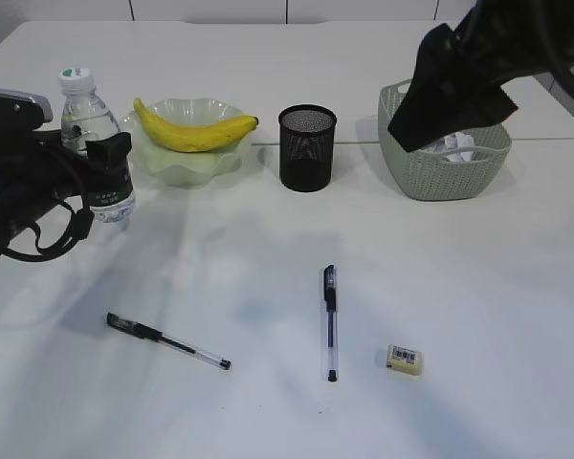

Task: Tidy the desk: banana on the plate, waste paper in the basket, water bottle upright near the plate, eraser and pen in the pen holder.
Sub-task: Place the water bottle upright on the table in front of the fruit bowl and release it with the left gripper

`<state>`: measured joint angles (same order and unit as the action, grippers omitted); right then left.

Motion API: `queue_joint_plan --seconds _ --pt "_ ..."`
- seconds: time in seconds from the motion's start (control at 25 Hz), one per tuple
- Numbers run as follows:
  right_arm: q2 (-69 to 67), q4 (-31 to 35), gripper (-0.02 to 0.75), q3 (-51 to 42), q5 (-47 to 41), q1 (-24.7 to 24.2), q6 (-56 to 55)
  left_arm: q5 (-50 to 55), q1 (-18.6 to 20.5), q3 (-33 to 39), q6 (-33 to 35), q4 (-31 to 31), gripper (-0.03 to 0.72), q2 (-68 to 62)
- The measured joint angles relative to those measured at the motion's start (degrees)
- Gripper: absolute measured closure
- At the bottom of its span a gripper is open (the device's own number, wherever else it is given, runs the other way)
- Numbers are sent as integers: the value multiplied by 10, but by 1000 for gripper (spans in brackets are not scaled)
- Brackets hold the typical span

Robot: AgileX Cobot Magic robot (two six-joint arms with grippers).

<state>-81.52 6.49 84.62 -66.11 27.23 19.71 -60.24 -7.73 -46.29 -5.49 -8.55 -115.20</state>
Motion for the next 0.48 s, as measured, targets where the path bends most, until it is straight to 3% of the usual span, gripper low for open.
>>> queue_joint_plan --seconds 0.48 --pt "0 0 185 0 4 0 -1 -18 0 -35 2 26 256 -79"
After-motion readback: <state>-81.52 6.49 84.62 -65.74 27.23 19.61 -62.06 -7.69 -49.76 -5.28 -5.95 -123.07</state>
